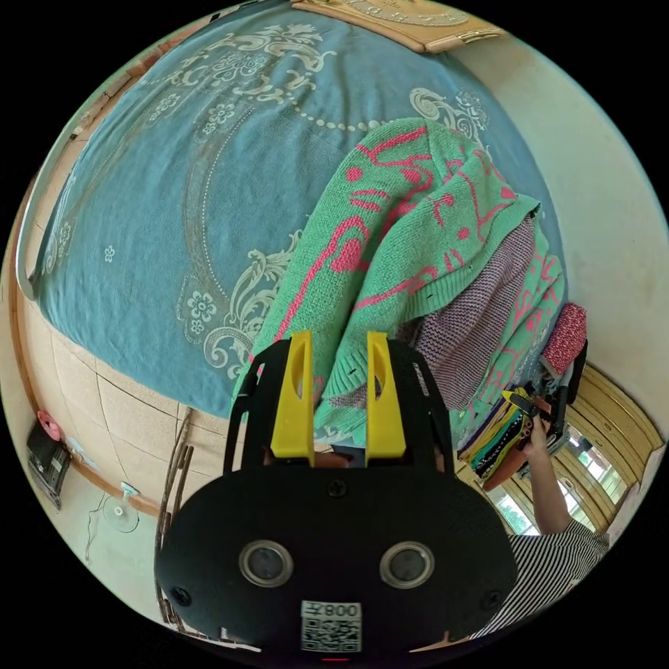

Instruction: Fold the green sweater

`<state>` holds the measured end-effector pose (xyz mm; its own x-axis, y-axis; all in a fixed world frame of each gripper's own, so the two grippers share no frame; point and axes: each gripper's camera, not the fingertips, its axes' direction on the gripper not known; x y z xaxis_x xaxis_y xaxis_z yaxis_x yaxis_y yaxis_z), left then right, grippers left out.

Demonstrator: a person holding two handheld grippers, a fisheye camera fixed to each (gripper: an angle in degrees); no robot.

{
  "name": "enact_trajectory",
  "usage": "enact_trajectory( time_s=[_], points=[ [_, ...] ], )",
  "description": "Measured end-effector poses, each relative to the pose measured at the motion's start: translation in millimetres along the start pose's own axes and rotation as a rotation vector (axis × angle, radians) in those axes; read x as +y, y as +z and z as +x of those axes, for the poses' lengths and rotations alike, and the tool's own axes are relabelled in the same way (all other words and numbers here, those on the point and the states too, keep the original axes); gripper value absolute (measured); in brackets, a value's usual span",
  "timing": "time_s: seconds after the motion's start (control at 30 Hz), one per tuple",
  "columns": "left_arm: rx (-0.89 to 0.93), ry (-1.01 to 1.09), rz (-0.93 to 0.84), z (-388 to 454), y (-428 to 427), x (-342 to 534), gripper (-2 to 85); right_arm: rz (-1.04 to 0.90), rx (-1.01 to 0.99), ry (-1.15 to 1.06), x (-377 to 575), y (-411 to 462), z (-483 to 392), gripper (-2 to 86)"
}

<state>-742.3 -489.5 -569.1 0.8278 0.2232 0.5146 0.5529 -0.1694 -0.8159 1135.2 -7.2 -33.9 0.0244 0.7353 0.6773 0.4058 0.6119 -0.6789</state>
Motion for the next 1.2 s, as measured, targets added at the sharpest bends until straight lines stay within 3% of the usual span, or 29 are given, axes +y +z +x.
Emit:
enact_trajectory(
  time_s=[0.2, 0.5, 0.77, 1.0, 1.2],
  points=[
    [-0.060, -0.095, -0.023, 6.5, 10.0, -50.9, 8.3, -0.033, 0.006, 0.019, -29.8, 10.4, -38.0, 8.3],
    [-0.070, -0.033, 0.000, 21.4, -31.2, -73.8, 2.9, -0.065, 0.076, -0.030, -46.6, -30.3, -105.0, 5.2],
    [-0.066, 0.011, 0.086, 19.3, -101.1, -77.4, 2.0, -0.066, 0.088, -0.123, -32.3, -111.9, -164.9, 2.9],
    [-0.213, 0.145, 0.192, 35.4, -199.4, -106.0, 1.9, -0.091, 0.201, -0.227, -21.8, -211.7, -206.9, 2.3],
    [-0.262, 0.169, 0.180, 45.5, -208.6, -121.8, 2.6, -0.062, 0.156, -0.199, -15.0, -251.3, -224.4, 2.2]
  ],
)
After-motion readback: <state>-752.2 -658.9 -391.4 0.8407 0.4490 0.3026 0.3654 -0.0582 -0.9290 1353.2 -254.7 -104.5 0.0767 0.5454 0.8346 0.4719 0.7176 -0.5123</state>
